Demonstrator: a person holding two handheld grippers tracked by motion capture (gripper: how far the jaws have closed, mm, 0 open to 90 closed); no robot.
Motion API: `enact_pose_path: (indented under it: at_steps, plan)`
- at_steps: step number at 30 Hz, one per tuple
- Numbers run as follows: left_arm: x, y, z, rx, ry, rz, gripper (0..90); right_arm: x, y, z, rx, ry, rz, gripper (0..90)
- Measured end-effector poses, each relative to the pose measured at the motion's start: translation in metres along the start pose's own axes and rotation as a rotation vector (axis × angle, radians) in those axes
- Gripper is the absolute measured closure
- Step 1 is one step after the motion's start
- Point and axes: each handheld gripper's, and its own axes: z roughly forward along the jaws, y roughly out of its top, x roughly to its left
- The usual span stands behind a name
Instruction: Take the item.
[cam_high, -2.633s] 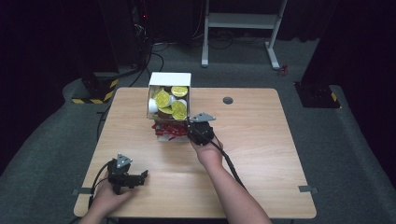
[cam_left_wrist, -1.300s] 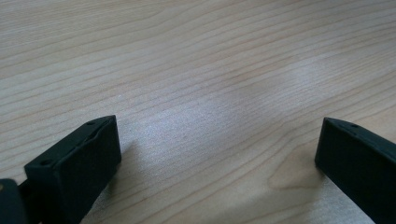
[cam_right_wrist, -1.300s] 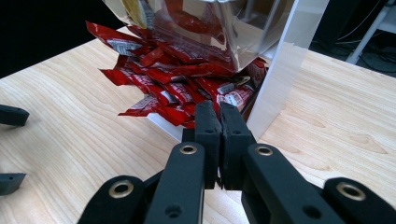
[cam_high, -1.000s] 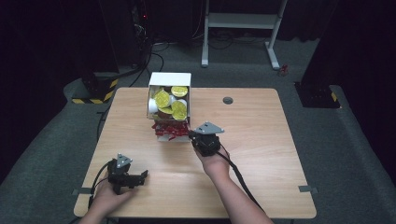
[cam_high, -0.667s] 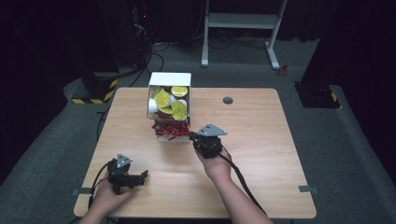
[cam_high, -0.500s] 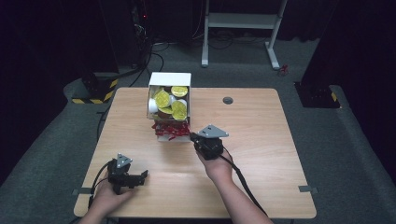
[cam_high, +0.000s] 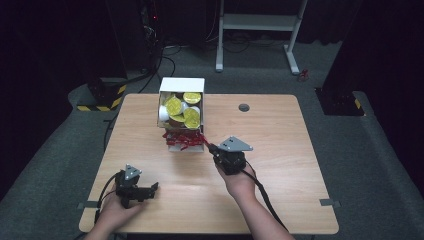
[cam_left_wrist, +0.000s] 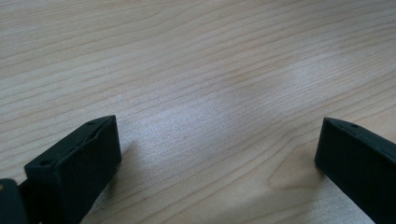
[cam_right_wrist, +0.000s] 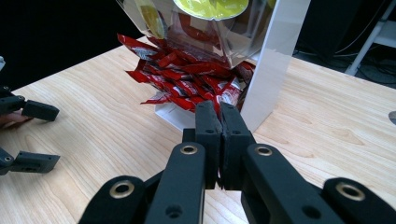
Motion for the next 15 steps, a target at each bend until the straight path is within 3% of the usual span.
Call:
enact_pose_path:
  at_steps: [15]
  plan:
    - [0.000, 0.000, 0.000, 0.001, -0.001, 0.001, 0.6, -0.001, -0.006, -0.014, -0.019, -0.001, 0.004, 89.1]
